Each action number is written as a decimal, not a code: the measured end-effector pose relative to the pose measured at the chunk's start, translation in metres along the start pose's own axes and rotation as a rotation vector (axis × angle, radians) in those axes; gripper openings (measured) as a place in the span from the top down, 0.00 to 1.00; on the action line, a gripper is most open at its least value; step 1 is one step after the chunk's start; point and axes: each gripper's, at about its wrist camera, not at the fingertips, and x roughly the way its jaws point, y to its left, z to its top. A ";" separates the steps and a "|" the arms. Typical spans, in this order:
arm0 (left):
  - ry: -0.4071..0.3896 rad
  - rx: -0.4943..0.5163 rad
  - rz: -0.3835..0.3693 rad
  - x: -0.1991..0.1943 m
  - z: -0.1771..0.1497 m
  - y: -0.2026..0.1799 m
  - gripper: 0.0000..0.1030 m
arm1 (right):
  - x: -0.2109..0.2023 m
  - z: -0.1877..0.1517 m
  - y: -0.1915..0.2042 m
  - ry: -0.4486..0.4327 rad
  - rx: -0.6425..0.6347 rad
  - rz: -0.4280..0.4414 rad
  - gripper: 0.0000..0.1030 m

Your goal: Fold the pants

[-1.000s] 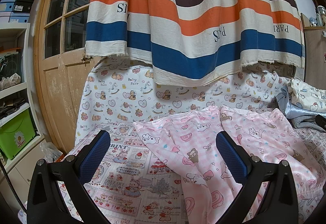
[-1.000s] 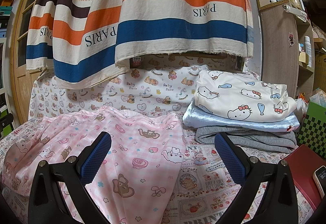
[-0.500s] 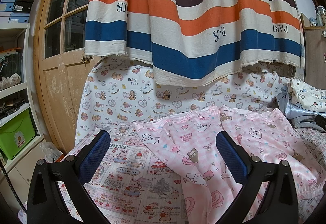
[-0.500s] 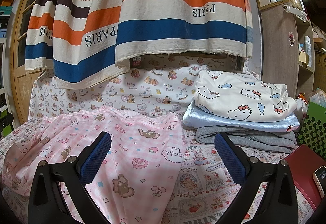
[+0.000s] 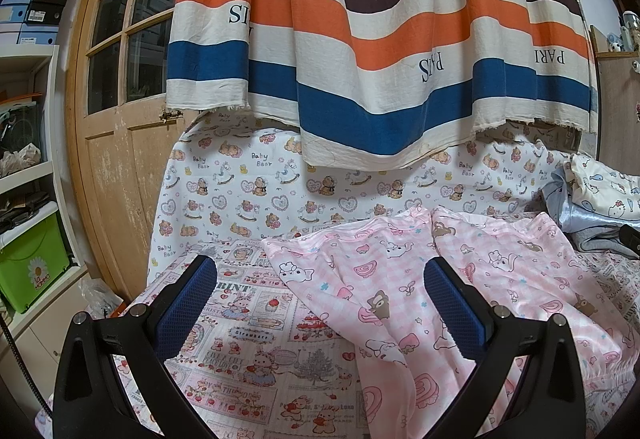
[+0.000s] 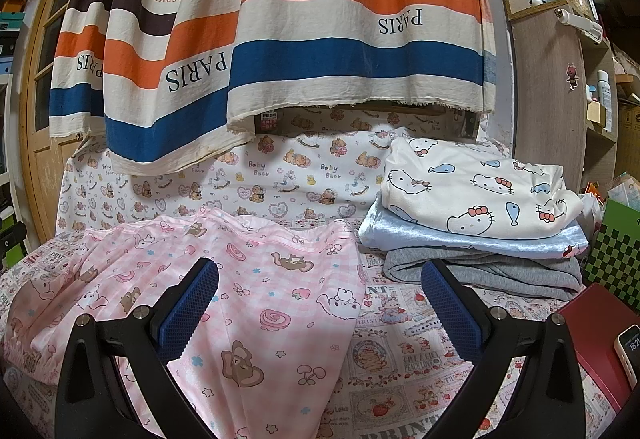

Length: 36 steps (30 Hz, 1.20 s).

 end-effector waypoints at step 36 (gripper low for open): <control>-0.003 -0.001 0.012 0.002 -0.002 0.001 0.00 | 0.000 0.000 0.000 0.003 -0.004 0.006 0.01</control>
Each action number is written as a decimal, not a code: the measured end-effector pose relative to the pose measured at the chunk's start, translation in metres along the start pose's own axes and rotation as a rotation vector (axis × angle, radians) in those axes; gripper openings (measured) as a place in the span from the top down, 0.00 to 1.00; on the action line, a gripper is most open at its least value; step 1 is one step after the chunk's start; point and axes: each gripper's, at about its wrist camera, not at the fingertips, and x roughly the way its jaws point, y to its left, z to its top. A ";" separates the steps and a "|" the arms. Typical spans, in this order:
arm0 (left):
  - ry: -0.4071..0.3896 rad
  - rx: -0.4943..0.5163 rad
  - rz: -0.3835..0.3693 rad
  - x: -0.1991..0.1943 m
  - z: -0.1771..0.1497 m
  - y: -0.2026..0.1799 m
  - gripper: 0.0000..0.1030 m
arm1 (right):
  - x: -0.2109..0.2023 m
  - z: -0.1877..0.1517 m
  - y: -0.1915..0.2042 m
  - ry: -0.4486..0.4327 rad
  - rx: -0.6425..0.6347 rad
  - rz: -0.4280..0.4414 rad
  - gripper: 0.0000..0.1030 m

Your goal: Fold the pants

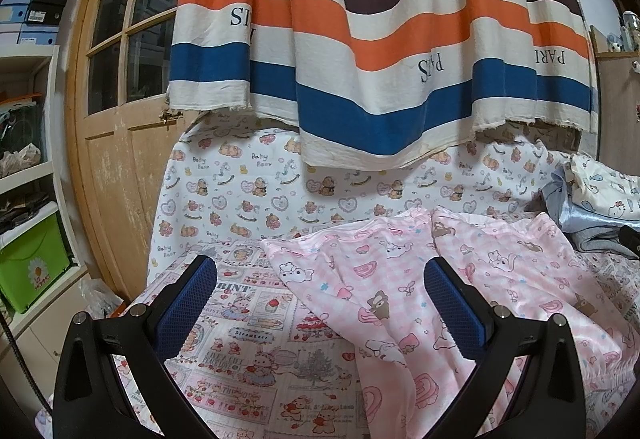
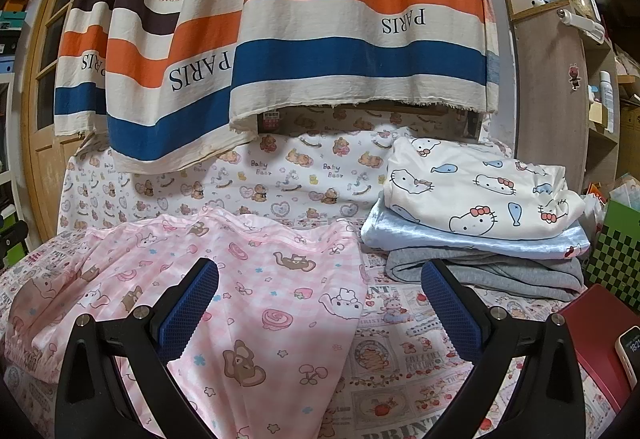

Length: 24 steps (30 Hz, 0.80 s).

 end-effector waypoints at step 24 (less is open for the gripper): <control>-0.021 0.031 -0.036 -0.066 0.010 0.012 0.00 | -0.058 0.021 0.000 -0.051 0.153 0.063 0.01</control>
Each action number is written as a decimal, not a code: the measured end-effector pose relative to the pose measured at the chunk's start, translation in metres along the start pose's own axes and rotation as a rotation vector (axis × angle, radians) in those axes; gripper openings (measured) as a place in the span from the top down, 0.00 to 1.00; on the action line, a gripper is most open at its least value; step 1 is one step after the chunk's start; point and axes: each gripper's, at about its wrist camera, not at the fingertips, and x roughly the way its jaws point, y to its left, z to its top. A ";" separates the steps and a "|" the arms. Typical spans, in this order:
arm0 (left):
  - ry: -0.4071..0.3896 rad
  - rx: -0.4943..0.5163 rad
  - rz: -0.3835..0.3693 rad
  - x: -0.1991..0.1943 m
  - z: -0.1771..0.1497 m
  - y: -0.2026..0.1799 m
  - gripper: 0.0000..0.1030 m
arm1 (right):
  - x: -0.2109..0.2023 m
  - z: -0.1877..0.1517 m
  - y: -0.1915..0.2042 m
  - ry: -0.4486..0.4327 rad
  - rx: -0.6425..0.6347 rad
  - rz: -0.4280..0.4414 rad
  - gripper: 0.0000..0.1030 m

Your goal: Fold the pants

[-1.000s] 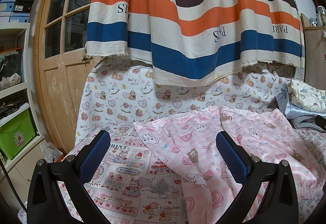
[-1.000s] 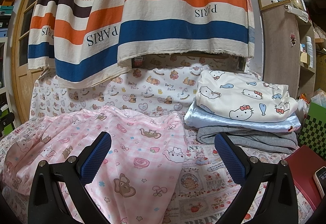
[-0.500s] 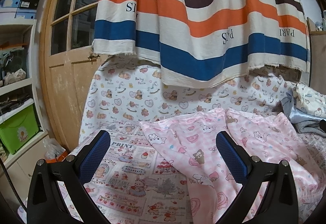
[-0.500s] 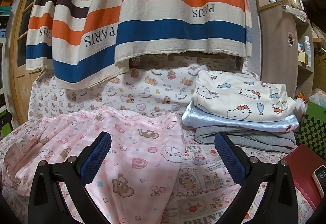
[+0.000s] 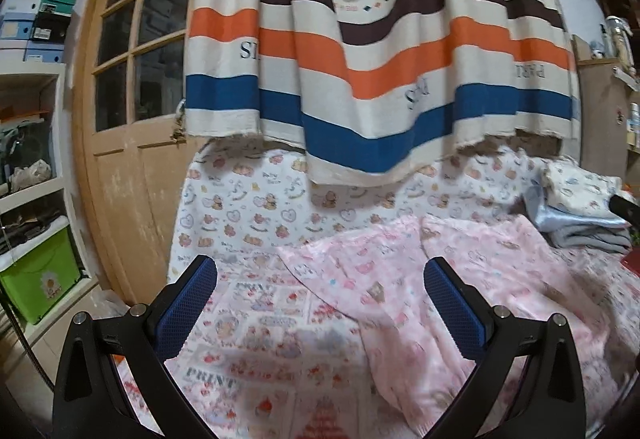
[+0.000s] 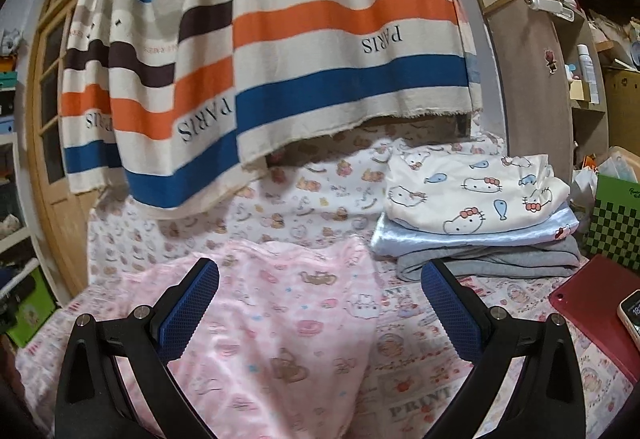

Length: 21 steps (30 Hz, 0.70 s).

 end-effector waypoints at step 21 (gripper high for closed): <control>0.354 -0.144 -0.201 0.049 -0.059 -0.019 0.62 | 0.033 -0.074 -0.028 0.430 0.066 -0.017 0.61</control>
